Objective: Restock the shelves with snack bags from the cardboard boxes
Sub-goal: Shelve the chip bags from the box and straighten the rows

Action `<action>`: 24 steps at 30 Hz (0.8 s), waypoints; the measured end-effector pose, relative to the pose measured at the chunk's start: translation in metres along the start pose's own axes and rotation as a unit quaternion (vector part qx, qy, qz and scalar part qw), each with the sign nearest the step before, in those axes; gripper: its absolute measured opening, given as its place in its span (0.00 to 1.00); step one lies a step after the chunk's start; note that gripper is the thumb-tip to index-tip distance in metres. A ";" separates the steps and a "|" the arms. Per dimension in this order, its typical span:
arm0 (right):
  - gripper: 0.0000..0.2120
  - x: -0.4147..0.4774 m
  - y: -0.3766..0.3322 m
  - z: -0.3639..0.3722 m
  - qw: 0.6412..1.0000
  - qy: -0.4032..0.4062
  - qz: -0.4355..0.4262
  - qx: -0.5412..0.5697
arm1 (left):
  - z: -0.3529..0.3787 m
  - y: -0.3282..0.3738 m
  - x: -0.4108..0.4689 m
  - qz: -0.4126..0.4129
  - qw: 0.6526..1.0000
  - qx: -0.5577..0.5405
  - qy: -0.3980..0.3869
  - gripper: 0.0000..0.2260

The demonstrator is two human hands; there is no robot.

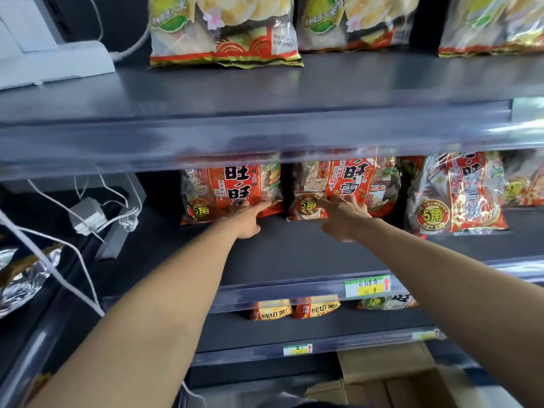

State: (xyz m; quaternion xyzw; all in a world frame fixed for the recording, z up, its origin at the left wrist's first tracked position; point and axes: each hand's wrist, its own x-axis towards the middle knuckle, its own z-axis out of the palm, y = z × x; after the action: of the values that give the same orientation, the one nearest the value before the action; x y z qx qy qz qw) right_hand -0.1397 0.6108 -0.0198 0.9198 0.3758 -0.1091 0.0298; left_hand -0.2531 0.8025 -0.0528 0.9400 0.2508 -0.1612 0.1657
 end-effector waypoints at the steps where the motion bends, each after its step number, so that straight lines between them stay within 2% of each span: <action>1: 0.29 0.001 0.000 -0.002 1.000 0.006 0.003 0.003 | -0.003 0.001 -0.001 0.011 1.000 0.002 0.004 0.29; 4: 0.31 0.004 -0.001 -0.006 0.999 0.036 0.026 0.023 | -0.015 0.003 -0.016 0.045 0.996 -0.004 0.074 0.24; 6: 0.32 0.008 -0.003 -0.007 0.997 0.049 0.041 0.032 | -0.027 0.000 -0.026 0.035 0.983 -0.009 0.179 0.14; 8: 0.33 0.012 -0.008 -0.006 0.997 0.052 0.053 0.036 | -0.035 -0.004 -0.034 0.017 0.956 0.001 0.292 0.08; 10: 0.33 0.014 -0.014 -0.006 0.996 0.051 0.059 0.037 | -0.038 -0.009 -0.038 0.017 0.941 0.007 0.339 0.06; 13: 0.34 0.016 -0.016 -0.009 0.996 0.041 0.064 0.036 | -0.043 -0.013 -0.039 0.048 0.949 -0.008 0.311 0.11; 15: 0.34 0.014 -0.016 -0.011 0.997 0.032 0.064 0.025 | -0.045 -0.014 -0.041 0.065 0.951 -0.001 0.302 0.09; 17: 0.32 0.008 -0.015 -0.011 0.998 0.022 0.053 0.011 | -0.045 -0.014 -0.043 0.056 0.957 0.009 0.284 0.11; 21: 0.26 -0.009 -0.011 -0.014 0.999 0.037 0.026 0.003 | -0.033 -0.001 -0.049 0.014 0.968 0.024 0.249 0.23; 24: 0.25 -0.023 -0.001 -0.016 0.999 0.048 0.011 0.005 | -0.022 0.025 -0.056 0.026 0.973 0.010 0.228 0.23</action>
State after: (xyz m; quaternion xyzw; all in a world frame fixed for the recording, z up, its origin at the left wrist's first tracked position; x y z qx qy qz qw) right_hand -0.1531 0.5981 0.0005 0.9281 0.3663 -0.0665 0.0088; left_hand -0.2811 0.7676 -0.0054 0.9599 0.2555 0.0591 0.0988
